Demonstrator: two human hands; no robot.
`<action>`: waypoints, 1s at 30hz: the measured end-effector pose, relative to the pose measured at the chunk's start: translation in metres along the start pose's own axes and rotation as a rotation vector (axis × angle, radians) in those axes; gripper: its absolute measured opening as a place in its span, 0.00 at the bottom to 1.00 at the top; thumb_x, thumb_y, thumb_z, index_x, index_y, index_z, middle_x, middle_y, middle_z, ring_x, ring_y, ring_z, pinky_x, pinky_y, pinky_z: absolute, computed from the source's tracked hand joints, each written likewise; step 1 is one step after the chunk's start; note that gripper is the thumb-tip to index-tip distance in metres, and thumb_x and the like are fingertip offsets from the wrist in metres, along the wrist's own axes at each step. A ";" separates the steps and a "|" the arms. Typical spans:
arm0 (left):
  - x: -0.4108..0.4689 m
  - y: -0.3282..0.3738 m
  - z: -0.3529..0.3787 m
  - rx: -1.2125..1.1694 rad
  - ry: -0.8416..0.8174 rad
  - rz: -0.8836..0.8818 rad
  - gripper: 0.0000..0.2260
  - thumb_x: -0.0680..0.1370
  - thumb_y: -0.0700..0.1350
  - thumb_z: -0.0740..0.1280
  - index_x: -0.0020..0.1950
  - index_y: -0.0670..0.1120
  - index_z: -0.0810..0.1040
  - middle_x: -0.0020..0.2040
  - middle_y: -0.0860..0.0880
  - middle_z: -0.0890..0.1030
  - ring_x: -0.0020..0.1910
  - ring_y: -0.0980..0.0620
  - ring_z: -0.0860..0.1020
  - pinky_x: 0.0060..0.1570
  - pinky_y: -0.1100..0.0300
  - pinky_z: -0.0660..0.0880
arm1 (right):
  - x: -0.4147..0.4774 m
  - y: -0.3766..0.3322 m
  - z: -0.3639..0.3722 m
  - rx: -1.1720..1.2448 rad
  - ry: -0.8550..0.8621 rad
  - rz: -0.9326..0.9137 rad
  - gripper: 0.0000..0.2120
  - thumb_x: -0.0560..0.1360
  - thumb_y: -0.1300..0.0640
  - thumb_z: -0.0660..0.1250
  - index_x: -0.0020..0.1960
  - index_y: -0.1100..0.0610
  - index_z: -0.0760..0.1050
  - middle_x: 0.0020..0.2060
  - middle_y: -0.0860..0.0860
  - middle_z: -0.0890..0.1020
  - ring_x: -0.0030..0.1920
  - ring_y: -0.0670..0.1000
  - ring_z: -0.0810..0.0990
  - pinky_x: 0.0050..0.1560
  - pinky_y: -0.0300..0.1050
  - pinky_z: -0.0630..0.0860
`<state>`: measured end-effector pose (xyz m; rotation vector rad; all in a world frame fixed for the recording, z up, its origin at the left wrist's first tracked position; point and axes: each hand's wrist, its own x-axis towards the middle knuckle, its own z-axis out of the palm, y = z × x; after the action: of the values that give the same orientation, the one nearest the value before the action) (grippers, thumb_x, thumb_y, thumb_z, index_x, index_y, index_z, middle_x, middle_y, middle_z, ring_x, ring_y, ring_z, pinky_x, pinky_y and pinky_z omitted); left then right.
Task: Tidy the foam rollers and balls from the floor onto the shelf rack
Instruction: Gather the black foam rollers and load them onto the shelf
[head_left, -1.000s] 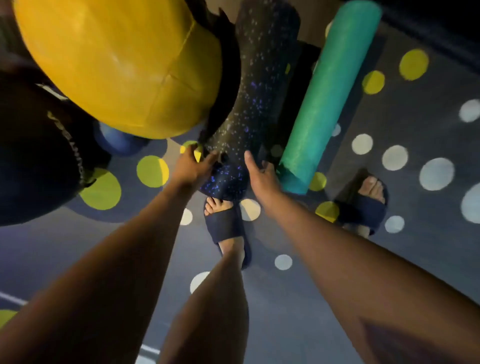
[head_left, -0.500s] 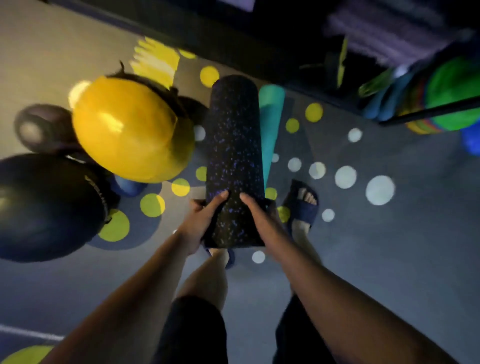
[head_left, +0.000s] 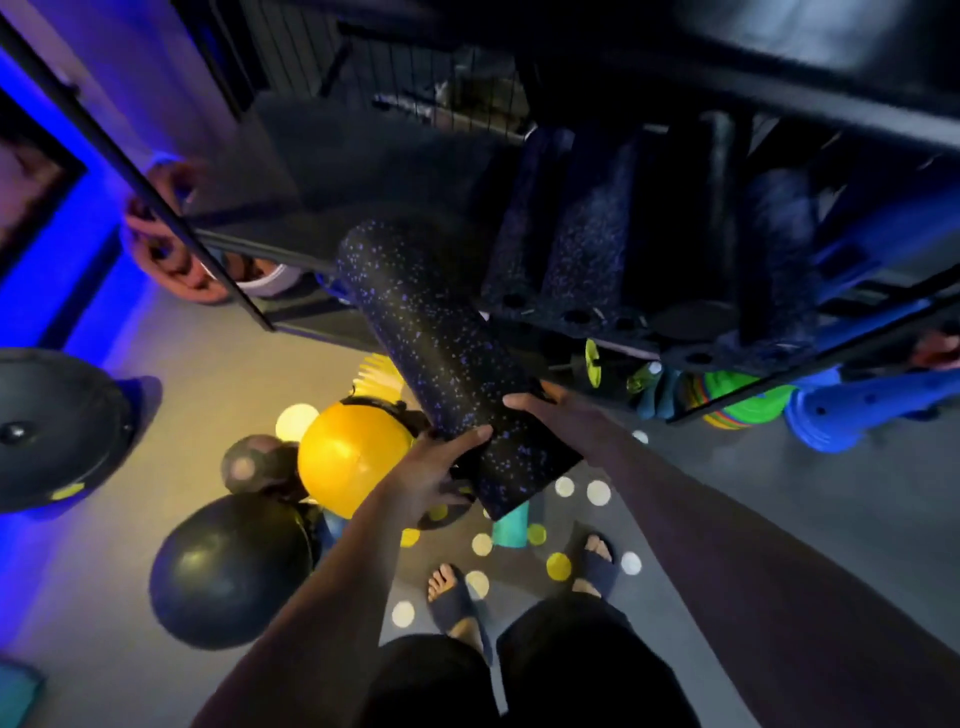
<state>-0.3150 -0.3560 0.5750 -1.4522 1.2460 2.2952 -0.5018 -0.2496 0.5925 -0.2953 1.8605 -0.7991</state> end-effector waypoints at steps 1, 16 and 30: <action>0.004 0.010 0.006 0.003 0.017 0.031 0.40 0.63 0.63 0.82 0.70 0.56 0.69 0.63 0.50 0.81 0.57 0.46 0.82 0.58 0.39 0.80 | -0.003 -0.006 -0.009 0.041 0.020 -0.030 0.25 0.63 0.32 0.78 0.58 0.38 0.81 0.55 0.44 0.85 0.56 0.49 0.84 0.65 0.53 0.78; 0.087 0.149 0.212 0.331 0.018 0.511 0.55 0.62 0.68 0.80 0.80 0.63 0.52 0.77 0.58 0.66 0.74 0.56 0.68 0.74 0.53 0.68 | 0.040 -0.011 -0.199 0.724 0.416 -0.123 0.33 0.66 0.35 0.74 0.65 0.51 0.79 0.54 0.51 0.87 0.51 0.54 0.87 0.57 0.55 0.83; 0.217 0.175 0.269 0.536 0.410 0.615 0.33 0.74 0.55 0.69 0.75 0.41 0.71 0.71 0.38 0.74 0.69 0.39 0.75 0.71 0.42 0.71 | 0.119 -0.005 -0.283 0.066 0.515 -0.215 0.20 0.78 0.49 0.67 0.68 0.56 0.76 0.60 0.55 0.83 0.60 0.57 0.80 0.58 0.45 0.75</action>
<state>-0.7015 -0.3395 0.5483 -1.5053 2.4812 1.7200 -0.8055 -0.2068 0.5758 -0.2661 2.3005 -1.1635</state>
